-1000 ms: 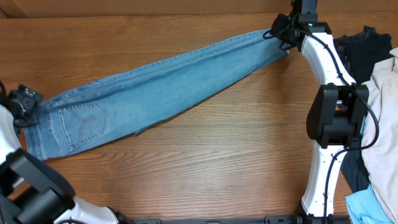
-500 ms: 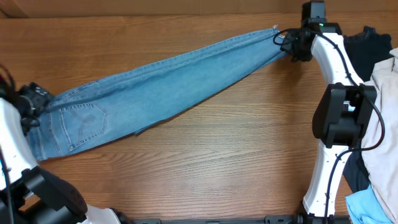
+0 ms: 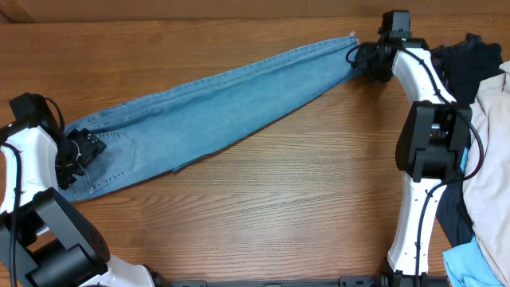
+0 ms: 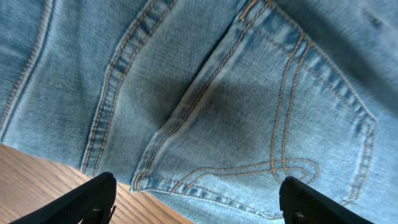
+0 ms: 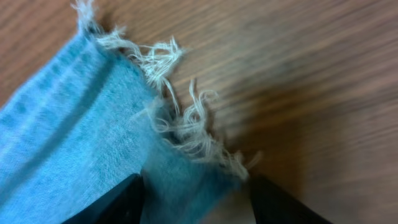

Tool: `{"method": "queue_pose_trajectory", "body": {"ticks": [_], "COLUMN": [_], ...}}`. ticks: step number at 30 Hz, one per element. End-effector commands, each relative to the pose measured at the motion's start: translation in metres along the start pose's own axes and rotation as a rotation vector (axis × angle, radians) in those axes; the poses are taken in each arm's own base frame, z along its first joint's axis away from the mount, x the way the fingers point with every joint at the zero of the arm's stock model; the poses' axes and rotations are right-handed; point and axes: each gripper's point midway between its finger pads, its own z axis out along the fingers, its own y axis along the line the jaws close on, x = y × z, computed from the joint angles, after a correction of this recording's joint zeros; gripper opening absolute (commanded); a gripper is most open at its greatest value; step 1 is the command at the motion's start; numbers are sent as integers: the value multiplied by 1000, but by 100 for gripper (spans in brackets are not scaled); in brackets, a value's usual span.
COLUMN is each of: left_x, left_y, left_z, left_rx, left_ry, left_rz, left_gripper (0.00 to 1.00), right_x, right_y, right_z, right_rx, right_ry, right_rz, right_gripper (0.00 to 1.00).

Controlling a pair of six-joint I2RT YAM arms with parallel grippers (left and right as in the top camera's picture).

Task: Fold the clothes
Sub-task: 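Drag the stacked hems down-right with the right gripper to straighten the jeans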

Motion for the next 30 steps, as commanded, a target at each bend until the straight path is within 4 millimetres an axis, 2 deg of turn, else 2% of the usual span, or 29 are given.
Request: {"method": "queue_pose_trajectory", "body": {"ticks": [1,3,5,6,9,13,16,18,19,22,25,30], "left_x": [6,9,11,11,11,8,-5,-14,-17,-33,-36,-37], "left_y": [5,10,16,19,25,33,38,39,39,34,34,34], "left_z": [9,14,18,20,25,26,25,25,25,23,22,22], "left_rx": [-27,-47,-77,-95,-124,-163,-179,-170,-166,-148,-147,-146], "left_ry": [10,12,7,0,-11,-33,-80,-113,-124,-185,-197,-199], "left_rz": [18,18,19,20,21,25,29,15,11,35,48,47], "left_gripper": [87,88,88,89,92,92,93,93,93,93,93,93], "right_x": [9,12,18,23,41,83,119,144,149,180,182,169], "right_y": [11,9,4,0,-18,-55,-83,-92,-94,-102,-92,-76], "right_z": [17,19,19,19,14,-5,-33,-54,-59,-97,-100,-120], "right_rx": [-71,-65,-42,-25,47,225,395,459,472,566,523,495], "right_ry": [37,49,72,91,168,337,489,610,640,821,831,760], "right_rz": [-2,0,3,7,25,48,76,84,84,65,52,33], "right_gripper": [56,39,11,4,4,4,4,4,4,4,4,8]}}
